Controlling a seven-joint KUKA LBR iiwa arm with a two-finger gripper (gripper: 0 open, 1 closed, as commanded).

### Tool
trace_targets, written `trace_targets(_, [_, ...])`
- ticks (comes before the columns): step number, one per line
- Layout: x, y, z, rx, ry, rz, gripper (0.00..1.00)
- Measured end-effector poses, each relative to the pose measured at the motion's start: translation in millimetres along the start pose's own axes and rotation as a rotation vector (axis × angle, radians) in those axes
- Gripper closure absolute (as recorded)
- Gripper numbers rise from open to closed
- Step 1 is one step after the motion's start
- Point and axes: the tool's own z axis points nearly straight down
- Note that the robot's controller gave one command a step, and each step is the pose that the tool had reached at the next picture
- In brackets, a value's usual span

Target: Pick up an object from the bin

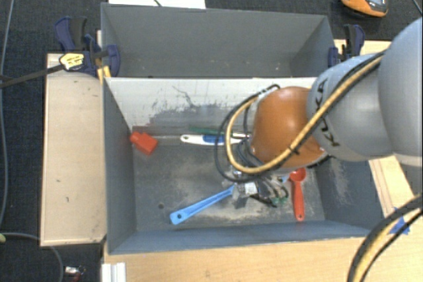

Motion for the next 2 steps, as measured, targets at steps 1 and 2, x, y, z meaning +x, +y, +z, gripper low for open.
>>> trace_targets(1, [-1.3, -0.1, -22.4, 0.0, -0.005, 0.002, 1.0])
trace_targets(2, [-1.5, -0.1, -36.5, 0.0, -0.006, 0.006, 1.0])
